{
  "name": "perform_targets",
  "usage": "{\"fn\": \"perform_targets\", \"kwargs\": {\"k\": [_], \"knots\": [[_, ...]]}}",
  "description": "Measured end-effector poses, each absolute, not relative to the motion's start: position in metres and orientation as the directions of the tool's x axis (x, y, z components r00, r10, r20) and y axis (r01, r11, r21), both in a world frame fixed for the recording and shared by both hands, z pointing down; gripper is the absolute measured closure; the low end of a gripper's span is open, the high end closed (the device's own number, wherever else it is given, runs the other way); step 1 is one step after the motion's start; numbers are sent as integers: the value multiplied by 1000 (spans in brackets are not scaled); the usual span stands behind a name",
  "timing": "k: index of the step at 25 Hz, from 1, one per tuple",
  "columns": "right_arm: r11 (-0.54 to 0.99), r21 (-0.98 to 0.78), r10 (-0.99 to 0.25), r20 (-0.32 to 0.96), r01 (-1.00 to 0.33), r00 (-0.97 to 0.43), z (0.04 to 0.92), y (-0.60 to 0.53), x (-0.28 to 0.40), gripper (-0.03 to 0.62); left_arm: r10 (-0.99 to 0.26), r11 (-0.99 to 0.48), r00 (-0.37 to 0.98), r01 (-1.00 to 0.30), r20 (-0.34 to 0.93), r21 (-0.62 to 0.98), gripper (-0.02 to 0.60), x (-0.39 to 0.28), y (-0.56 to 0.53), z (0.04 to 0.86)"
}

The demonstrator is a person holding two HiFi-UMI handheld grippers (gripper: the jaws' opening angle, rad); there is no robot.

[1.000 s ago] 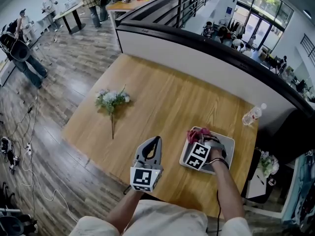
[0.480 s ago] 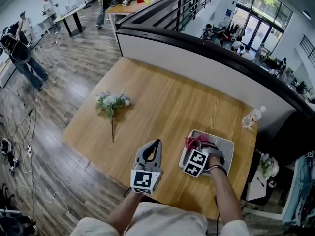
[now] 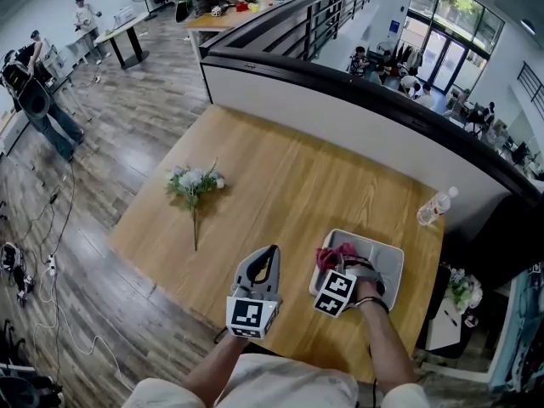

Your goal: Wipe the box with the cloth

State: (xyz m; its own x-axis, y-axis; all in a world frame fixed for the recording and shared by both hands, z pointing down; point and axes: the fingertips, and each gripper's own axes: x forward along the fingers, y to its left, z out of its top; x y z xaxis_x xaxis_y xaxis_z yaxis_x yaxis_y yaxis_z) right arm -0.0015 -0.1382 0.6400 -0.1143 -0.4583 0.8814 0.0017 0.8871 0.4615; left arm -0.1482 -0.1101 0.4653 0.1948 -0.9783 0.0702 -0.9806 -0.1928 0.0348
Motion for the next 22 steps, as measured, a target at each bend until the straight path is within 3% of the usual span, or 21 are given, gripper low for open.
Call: {"fn": "perform_targets", "kwargs": {"k": [22], "knots": [[901, 434, -429, 895, 13, -123, 640, -103, -9, 522, -977, -199, 201, -979, 72, 40, 569, -144, -112, 470]]}}
